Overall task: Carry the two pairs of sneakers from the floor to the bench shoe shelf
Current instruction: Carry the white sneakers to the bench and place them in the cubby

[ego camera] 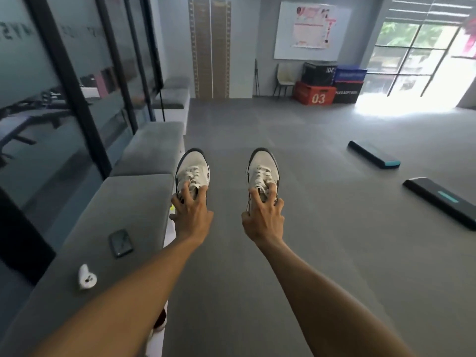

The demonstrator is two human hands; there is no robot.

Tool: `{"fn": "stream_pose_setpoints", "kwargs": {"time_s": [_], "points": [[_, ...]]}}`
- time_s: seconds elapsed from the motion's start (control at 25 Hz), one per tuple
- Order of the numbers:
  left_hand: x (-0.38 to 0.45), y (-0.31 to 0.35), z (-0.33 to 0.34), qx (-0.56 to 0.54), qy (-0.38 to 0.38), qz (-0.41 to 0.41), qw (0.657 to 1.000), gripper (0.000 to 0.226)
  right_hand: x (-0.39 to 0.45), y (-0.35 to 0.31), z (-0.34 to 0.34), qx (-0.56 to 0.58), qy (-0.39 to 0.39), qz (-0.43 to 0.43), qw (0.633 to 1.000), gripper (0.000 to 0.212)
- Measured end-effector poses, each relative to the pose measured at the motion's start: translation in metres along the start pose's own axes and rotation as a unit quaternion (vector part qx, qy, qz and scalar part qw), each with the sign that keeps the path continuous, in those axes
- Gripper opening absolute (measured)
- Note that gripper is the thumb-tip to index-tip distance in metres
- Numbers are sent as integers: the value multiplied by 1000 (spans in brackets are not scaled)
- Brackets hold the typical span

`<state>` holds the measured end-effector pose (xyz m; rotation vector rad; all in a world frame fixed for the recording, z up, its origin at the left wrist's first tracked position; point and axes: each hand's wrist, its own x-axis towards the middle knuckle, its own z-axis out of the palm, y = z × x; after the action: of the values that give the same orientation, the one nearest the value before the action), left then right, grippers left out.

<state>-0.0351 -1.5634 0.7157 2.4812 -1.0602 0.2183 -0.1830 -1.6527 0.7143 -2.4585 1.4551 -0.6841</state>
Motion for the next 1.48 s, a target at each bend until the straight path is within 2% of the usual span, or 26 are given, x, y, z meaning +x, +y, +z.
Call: {"fn": "stream_pose_setpoints", "kwargs": {"time_s": [0.24, 0.4, 0.6, 0.84, 1.24, 1.48], "points": [[191, 62, 87, 16, 15, 19, 1000, 64, 202, 40, 56, 11, -4, -2, 1000, 54], [308, 107, 151, 31, 13, 4, 999, 62, 345, 68, 89, 4, -14, -41, 999, 56], [457, 147, 213, 19, 15, -28, 999, 61, 510, 71, 132, 8, -25, -66, 997, 55], [669, 162, 288, 13, 38, -21, 999, 64, 711, 51, 214, 8, -24, -77, 997, 55], [1000, 190, 401, 15, 18, -14, 1000, 58, 1045, 54, 328, 9, -24, -25, 999, 56], [1191, 218, 480, 5, 22, -44, 999, 60, 1260, 39, 398, 22, -36, -65, 997, 55]]}}
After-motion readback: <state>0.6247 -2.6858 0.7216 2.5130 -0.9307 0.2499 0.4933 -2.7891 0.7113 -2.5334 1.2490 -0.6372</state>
